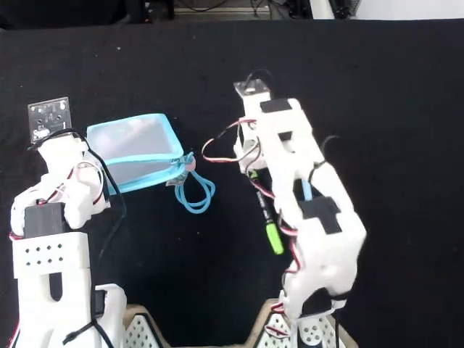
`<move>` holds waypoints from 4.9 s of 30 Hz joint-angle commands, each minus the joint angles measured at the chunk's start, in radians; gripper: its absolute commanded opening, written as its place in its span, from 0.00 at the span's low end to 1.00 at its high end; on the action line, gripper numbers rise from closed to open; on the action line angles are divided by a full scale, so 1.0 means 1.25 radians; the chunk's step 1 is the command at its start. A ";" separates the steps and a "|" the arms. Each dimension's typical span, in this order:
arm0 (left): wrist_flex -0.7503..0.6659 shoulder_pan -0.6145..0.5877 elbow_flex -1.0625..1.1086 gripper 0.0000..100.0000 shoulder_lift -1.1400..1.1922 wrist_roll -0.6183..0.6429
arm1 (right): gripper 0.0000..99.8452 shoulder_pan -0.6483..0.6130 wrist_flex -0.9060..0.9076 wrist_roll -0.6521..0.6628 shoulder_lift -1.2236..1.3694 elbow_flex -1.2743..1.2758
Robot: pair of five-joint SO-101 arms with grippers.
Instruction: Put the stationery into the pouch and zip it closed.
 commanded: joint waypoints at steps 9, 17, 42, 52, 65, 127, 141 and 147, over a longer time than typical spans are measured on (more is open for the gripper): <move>-0.005 -0.004 0.006 0.04 0.000 0.005 | 0.12 -0.009 0.338 0.002 0.268 -0.445; -0.005 -0.006 0.006 0.04 0.000 0.005 | 0.13 0.005 0.356 0.055 0.287 -0.484; -0.005 -0.006 0.006 0.04 0.000 0.005 | 0.02 -0.014 0.328 0.271 0.279 -0.416; -0.005 -0.002 0.006 0.04 0.000 0.005 | 0.01 0.110 0.355 0.270 0.063 -0.337; -0.005 -0.002 0.006 0.04 0.000 0.005 | 0.01 0.048 0.231 0.266 -0.470 0.036; -0.005 -0.002 0.007 0.04 0.000 0.005 | 0.01 -0.452 -0.705 0.086 -1.328 0.722; -0.005 -0.002 0.007 0.04 0.000 0.005 | 0.01 -0.452 -0.853 0.124 -1.335 0.910; -0.005 -0.002 0.007 0.04 0.000 0.005 | 0.01 -0.485 -0.853 0.123 -1.329 0.989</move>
